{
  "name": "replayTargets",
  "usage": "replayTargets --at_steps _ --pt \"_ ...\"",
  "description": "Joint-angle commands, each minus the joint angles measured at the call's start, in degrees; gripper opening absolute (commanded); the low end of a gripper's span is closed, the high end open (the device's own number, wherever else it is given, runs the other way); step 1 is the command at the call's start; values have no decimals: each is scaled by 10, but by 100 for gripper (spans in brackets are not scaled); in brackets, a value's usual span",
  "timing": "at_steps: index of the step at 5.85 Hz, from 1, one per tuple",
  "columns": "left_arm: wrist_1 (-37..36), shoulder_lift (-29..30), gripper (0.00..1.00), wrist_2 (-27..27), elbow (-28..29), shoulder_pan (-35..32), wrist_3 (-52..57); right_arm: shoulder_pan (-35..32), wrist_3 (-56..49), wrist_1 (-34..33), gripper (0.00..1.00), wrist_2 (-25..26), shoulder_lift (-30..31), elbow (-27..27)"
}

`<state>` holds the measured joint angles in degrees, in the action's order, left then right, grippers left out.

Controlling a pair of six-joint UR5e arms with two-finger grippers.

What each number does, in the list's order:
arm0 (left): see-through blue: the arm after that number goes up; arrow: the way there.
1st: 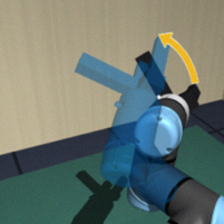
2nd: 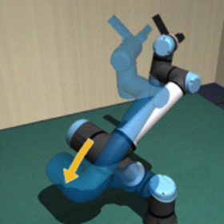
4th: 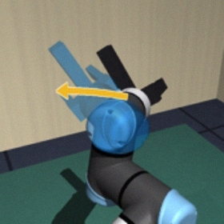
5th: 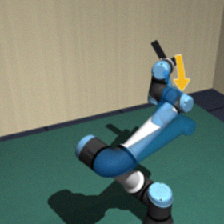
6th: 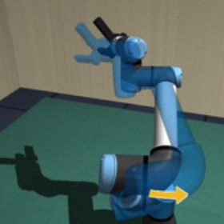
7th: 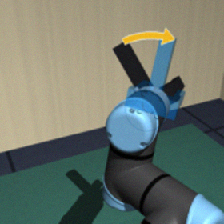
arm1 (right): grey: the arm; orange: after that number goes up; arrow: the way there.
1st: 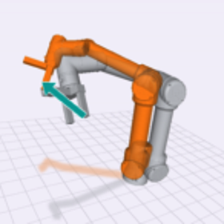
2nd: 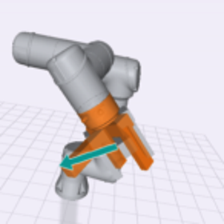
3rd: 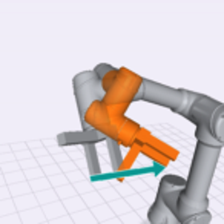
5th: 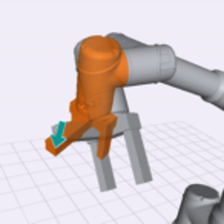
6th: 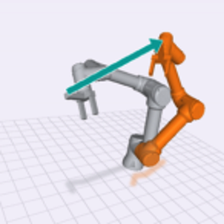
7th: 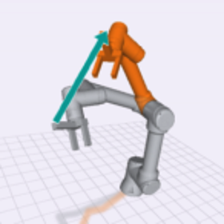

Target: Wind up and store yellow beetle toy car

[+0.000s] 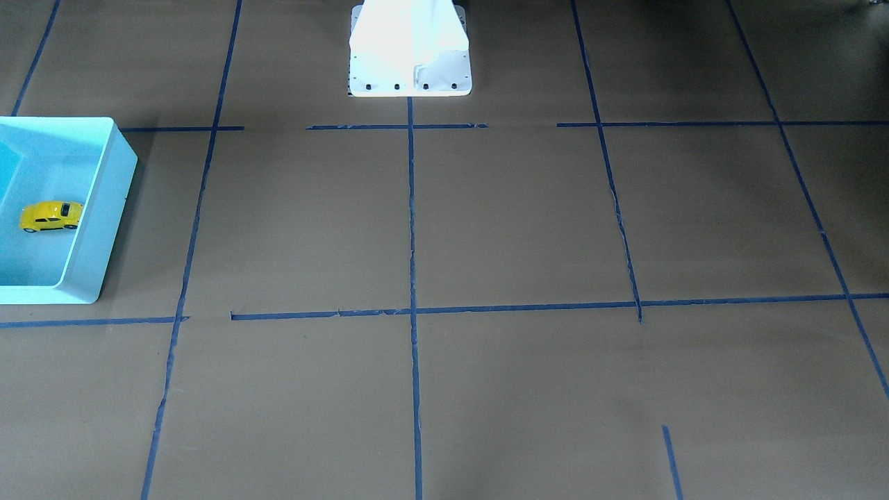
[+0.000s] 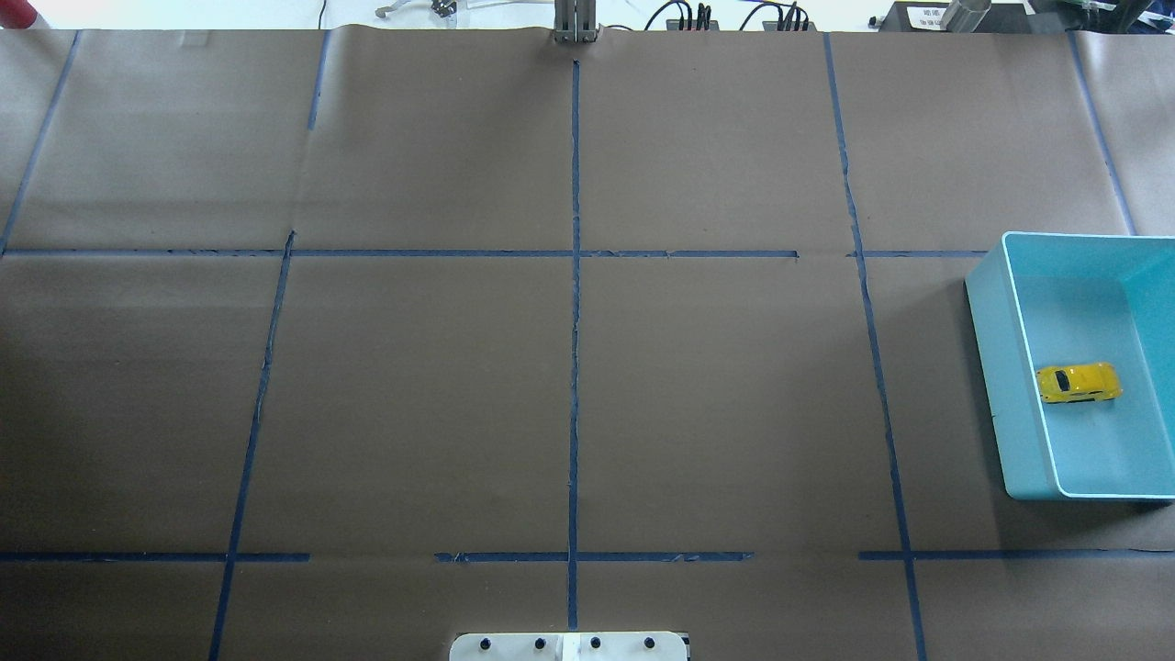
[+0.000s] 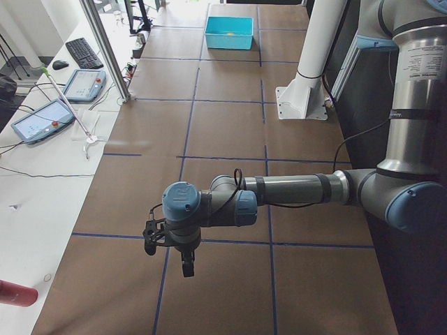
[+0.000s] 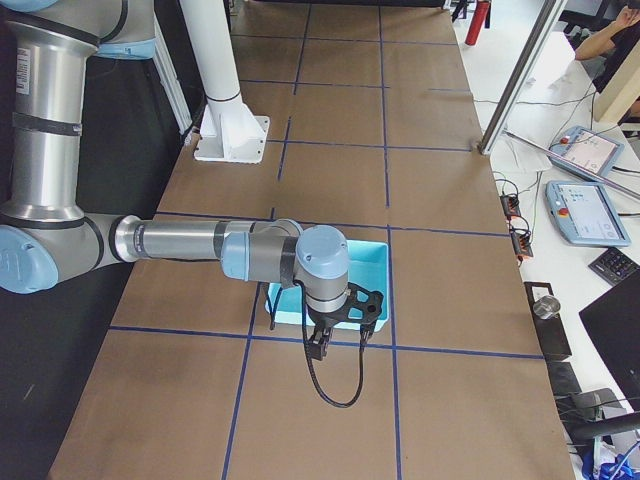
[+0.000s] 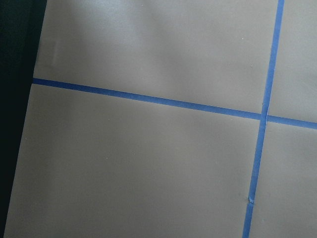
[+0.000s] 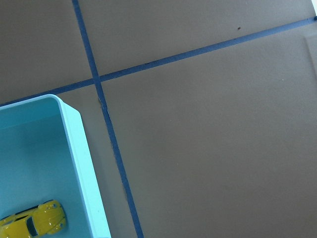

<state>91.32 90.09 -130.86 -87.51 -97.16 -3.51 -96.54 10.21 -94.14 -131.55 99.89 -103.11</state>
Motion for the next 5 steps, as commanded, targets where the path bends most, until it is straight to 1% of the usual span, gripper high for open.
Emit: replayTargets --at_steps 1,5 --pt "0 0 100 -1 0 0 0 0 -45 0 100 -8 -3 -2" --pt "0 0 100 -1 0 0 0 0 -48 -1 100 -9 1 -3"
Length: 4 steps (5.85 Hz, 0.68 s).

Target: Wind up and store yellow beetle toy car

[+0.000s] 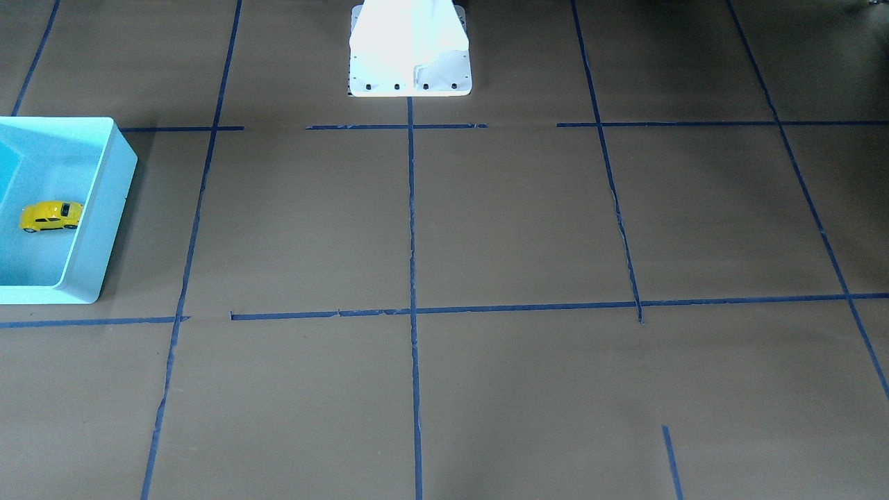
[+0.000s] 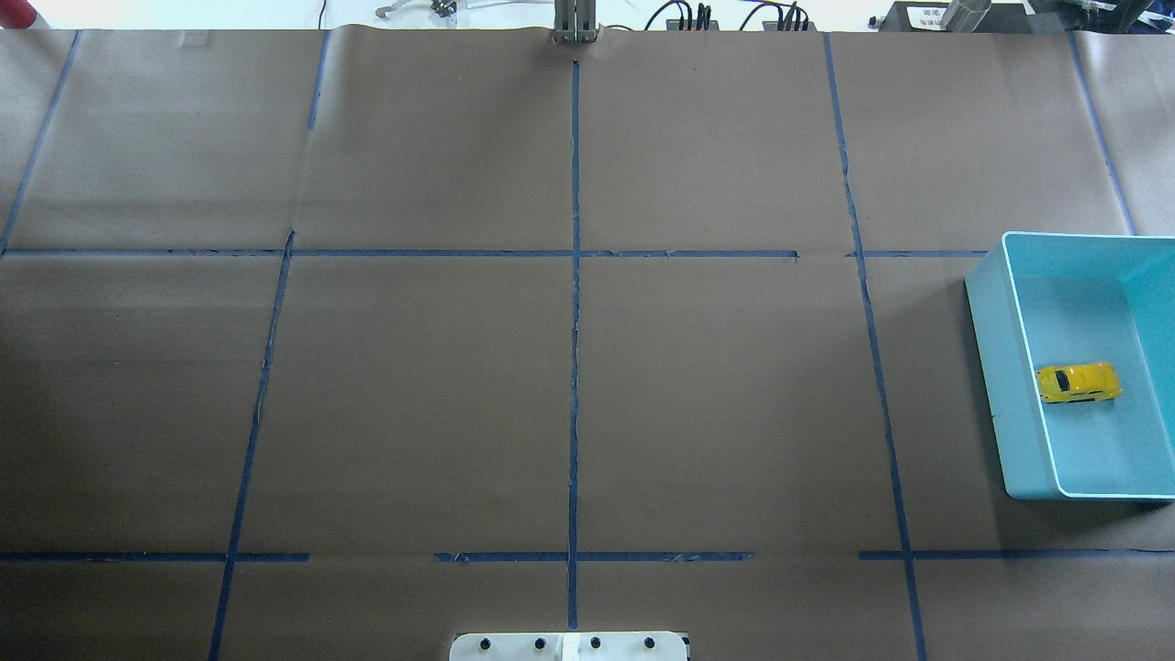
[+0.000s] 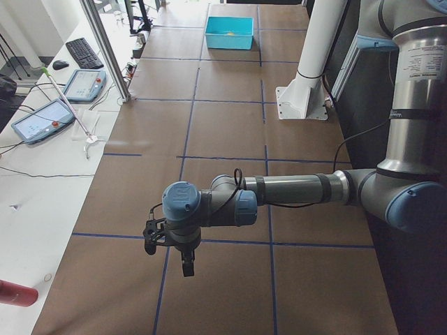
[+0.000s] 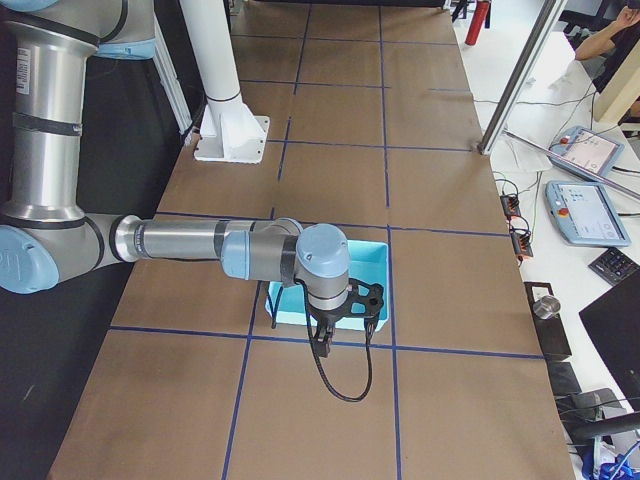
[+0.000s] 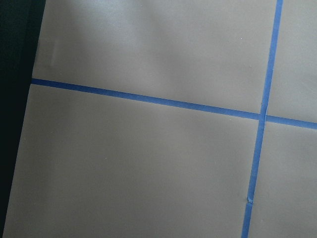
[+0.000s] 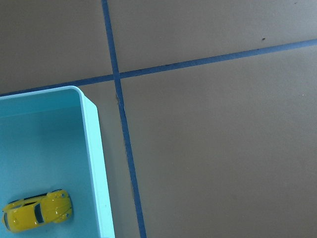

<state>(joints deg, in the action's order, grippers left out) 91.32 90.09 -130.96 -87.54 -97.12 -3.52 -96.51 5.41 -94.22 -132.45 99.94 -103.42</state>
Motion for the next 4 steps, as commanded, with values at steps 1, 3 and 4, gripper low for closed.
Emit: replayTargets --at_steps 1,3,4 --pt "0 0 100 0 0 0 1 0 -1 0 100 3 1 0" --pt "0 0 100 0 0 0 0 2 -1 -1 100 1 1 2" --pt "1 1 100 0 0 0 0 2 -1 1 100 0 0 2"
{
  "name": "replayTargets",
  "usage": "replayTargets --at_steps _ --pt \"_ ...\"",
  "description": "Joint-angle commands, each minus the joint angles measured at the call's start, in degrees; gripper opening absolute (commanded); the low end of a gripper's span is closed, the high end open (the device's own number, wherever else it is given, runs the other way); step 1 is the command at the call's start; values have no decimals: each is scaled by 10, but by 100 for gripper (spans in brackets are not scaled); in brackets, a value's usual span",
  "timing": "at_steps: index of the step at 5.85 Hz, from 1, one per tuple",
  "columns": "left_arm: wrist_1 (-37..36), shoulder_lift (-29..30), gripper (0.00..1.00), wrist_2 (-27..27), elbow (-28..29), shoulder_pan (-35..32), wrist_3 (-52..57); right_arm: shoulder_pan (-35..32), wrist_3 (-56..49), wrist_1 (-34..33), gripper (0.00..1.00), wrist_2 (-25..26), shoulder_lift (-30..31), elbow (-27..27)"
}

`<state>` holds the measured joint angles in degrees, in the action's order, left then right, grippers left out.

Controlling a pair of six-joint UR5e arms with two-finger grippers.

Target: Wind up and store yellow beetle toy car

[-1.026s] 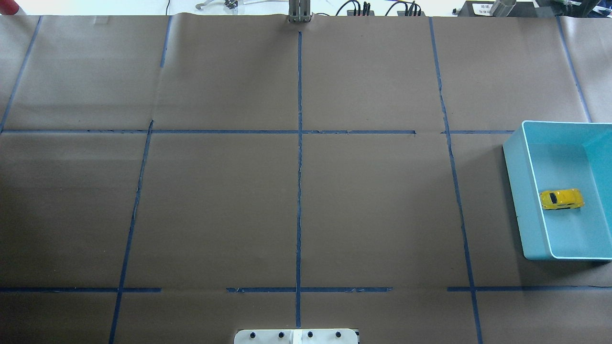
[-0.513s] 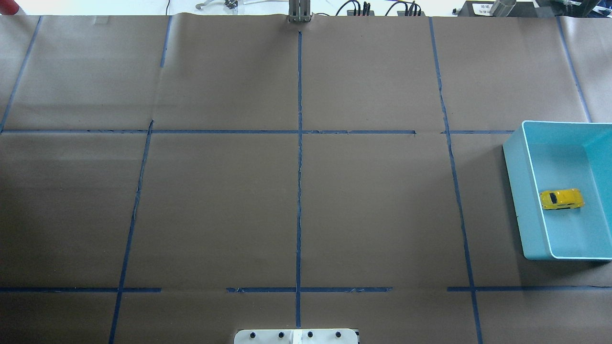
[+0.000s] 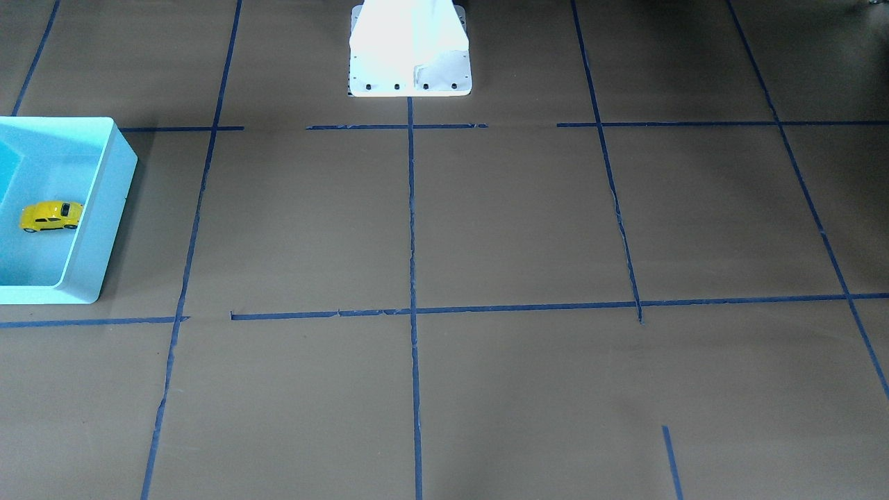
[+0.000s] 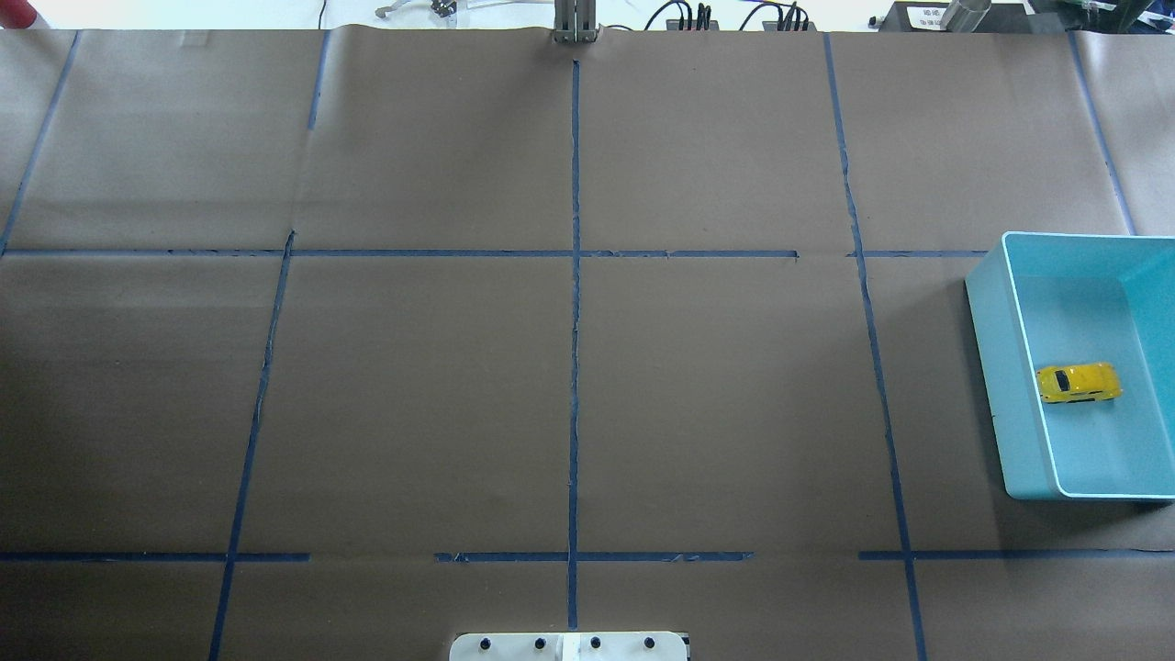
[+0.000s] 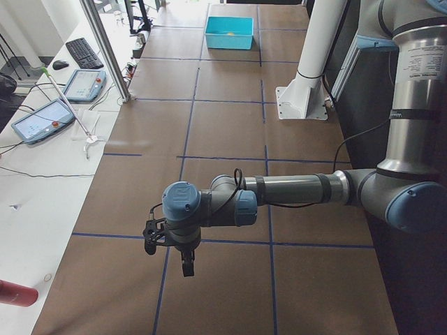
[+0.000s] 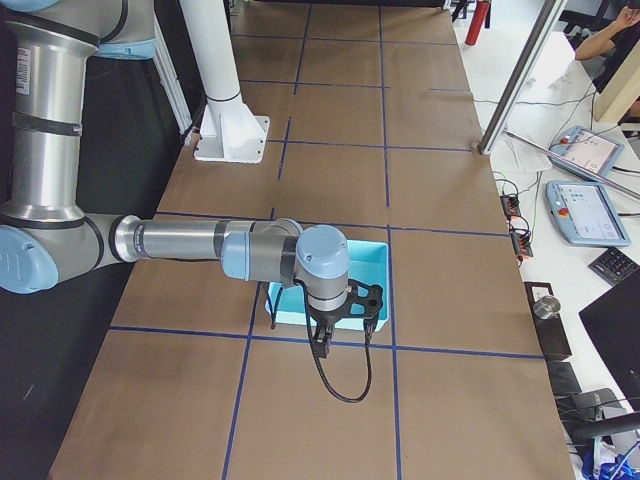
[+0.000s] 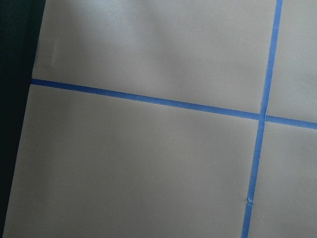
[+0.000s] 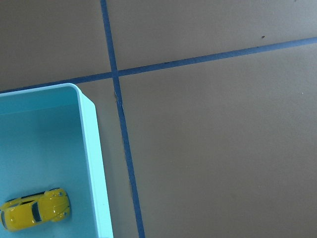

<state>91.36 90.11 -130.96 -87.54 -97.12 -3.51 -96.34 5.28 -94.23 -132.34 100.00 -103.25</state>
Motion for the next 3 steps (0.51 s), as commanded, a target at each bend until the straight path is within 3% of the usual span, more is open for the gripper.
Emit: replayTargets --at_steps 1,3 --pt "0 1 100 0 0 0 0 0 0 1 100 -1 0 2" --pt "0 1 100 0 0 0 0 0 0 3 100 0 -2 -3"
